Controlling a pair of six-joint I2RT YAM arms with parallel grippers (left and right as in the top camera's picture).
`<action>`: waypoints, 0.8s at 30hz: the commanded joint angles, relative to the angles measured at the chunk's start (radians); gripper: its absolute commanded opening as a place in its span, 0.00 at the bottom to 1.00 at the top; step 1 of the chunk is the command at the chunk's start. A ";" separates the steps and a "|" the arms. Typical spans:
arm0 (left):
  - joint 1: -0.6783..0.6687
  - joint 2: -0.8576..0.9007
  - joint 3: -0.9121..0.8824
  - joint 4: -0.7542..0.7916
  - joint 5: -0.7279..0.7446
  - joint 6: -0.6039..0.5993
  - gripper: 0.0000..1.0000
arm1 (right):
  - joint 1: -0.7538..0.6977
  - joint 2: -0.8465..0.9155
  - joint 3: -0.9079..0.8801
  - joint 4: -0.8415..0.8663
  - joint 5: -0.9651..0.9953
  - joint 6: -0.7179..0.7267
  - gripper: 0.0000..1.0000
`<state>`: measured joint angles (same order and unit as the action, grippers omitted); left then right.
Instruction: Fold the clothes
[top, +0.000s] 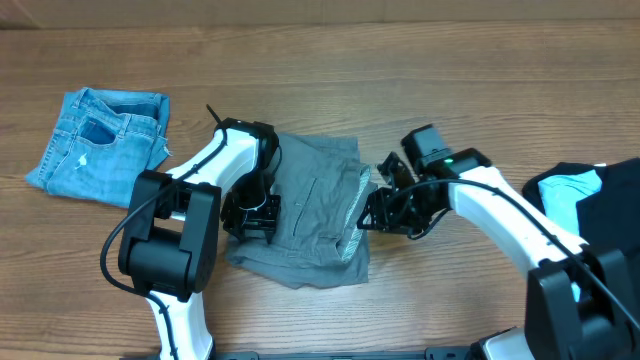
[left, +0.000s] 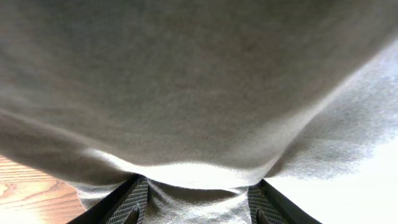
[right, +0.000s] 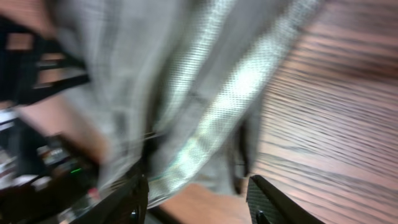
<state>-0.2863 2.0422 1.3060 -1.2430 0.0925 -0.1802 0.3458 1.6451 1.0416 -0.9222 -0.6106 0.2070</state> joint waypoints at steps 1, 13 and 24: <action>-0.001 -0.009 -0.015 0.000 0.005 -0.007 0.56 | 0.011 -0.036 0.006 0.005 -0.203 -0.077 0.56; -0.001 -0.009 -0.015 -0.002 0.005 -0.007 0.58 | 0.339 0.018 0.006 0.052 0.146 0.185 0.19; 0.024 -0.009 -0.014 -0.034 -0.059 -0.002 0.56 | 0.294 0.018 0.007 -0.169 0.407 0.270 0.52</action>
<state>-0.2779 2.0422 1.3003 -1.2758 0.0654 -0.1802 0.6376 1.6588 1.0431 -1.0801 -0.1806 0.5186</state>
